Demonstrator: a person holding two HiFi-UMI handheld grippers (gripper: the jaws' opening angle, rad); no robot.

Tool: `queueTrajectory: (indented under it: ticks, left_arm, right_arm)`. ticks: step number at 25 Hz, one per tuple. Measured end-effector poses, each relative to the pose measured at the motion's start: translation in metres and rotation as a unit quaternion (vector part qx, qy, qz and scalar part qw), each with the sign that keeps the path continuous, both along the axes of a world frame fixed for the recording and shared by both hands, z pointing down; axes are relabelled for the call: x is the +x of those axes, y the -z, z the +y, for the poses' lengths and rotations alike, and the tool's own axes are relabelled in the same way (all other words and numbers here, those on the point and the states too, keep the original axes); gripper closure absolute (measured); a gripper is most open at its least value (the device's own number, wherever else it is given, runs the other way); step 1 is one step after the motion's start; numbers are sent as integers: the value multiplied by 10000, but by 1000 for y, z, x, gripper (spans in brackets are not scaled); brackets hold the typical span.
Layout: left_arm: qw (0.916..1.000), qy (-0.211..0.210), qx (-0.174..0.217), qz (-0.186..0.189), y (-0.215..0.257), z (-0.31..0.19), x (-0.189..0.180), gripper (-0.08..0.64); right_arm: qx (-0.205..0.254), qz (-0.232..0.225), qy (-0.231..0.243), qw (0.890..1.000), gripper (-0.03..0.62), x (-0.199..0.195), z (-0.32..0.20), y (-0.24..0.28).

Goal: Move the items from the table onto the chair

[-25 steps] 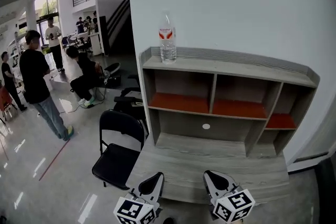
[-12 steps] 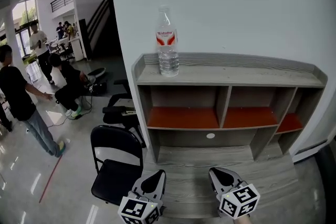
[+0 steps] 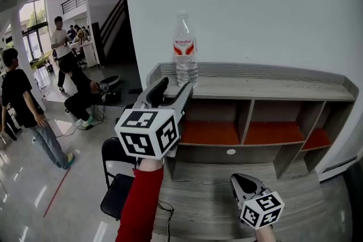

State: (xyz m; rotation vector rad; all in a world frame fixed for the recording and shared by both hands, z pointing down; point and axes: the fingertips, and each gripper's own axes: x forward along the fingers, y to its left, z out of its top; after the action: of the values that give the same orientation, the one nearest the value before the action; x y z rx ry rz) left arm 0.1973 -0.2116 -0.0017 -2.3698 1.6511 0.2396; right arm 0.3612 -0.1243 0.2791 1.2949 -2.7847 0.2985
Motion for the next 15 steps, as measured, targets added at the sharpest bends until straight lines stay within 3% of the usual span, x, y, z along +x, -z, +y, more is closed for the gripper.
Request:
queueTrajectory:
  ticks: [4, 10, 15]
  left_arm:
    - [9986, 227, -441, 188, 33, -55, 9, 229]
    - [9959, 548, -675, 262, 36, -87, 9, 225]
    - [9909, 629, -1187, 72, 21, -115, 9, 225]
  right_arm:
    - [251, 6, 64, 9997, 580, -1, -16, 20]
    - [399, -78, 67, 9991, 580, 13, -22, 28]
    - [304, -118, 123, 9994, 581, 14, -21, 23]
